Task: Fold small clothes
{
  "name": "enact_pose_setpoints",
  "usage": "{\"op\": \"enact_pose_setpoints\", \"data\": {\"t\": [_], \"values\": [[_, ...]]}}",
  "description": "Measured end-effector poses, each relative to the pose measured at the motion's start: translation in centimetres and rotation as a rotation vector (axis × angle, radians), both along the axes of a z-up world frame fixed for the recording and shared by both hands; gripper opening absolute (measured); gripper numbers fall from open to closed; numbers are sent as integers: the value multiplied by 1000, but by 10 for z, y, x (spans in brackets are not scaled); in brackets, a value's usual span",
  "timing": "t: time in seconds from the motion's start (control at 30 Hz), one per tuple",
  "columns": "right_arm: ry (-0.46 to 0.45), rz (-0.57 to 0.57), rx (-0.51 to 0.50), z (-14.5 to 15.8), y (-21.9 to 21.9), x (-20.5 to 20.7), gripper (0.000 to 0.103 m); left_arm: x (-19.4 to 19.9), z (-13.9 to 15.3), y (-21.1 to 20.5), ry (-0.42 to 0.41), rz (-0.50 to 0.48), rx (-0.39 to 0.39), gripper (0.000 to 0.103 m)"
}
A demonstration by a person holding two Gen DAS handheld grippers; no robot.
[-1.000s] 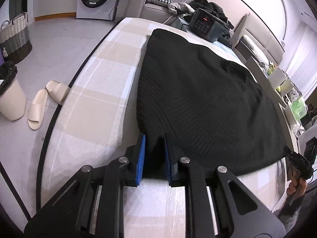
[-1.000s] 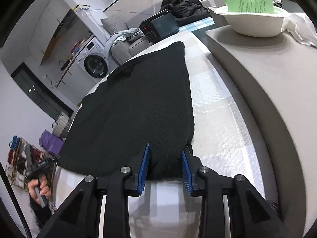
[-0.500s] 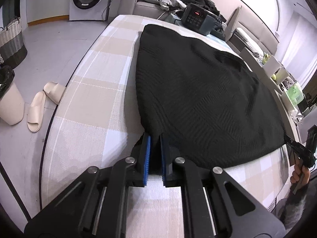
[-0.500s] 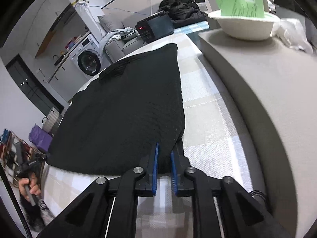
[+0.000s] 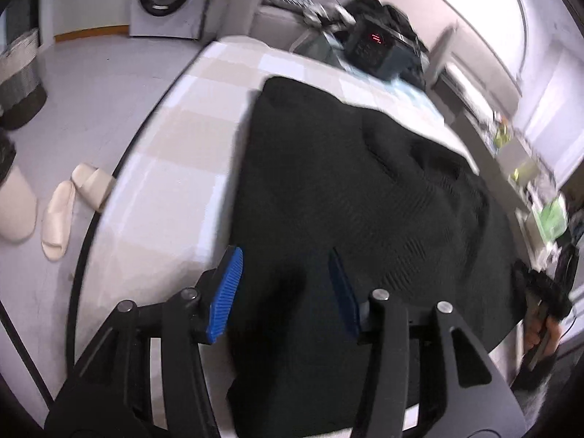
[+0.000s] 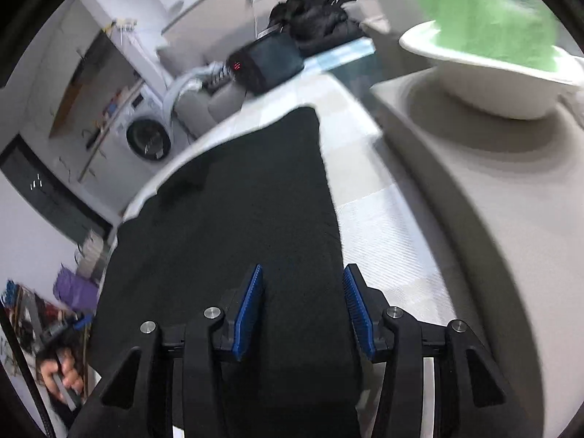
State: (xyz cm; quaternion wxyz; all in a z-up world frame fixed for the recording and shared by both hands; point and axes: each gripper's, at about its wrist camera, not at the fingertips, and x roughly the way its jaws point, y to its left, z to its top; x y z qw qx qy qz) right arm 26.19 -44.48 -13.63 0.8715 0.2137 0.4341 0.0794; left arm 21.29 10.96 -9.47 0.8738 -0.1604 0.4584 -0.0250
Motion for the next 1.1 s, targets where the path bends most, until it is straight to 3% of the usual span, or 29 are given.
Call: {"op": "enact_pose_setpoints", "data": {"t": [0.07,0.13,0.23,0.33,0.4,0.5,0.63,0.67,0.7,0.73,0.8,0.9,0.97,1.03,1.1], "values": [[0,17,-26,-1,5,8,44,15,-5,-7,14,-12,26,45],[2,25,-49,0,7,13,31,24,-8,-11,15,-23,14,25],[-46,26,-73,6,9,11,10,26,-7,-16,-11,-37,34,8],[-96,52,-109,15,10,1,7,22,-3,-15,-47,-49,70,6],[-52,45,-212,11,12,0,7,21,-9,-9,-20,-28,104,6],[6,3,-271,4,9,4,11,21,-18,0,49,22,175,6],[-65,-46,-285,20,10,-5,18,13,-4,5,-5,42,163,7],[-96,-56,-283,26,12,-9,27,12,1,2,-20,41,165,8],[-124,-54,-266,32,15,-11,40,13,6,-2,-34,33,166,17],[-139,-39,-249,37,20,-11,44,16,10,-10,-49,15,162,27],[-153,37,-229,44,41,-5,44,24,16,-29,-73,-36,144,38],[-150,129,-264,44,77,10,44,45,16,-69,-59,-149,120,39],[-133,170,-269,39,98,25,47,62,12,-99,-56,-222,107,45],[-126,209,-241,35,116,40,50,77,8,-122,-44,-280,104,65],[-104,242,-239,28,131,59,51,92,-1,-140,-22,-328,117,72]]}}
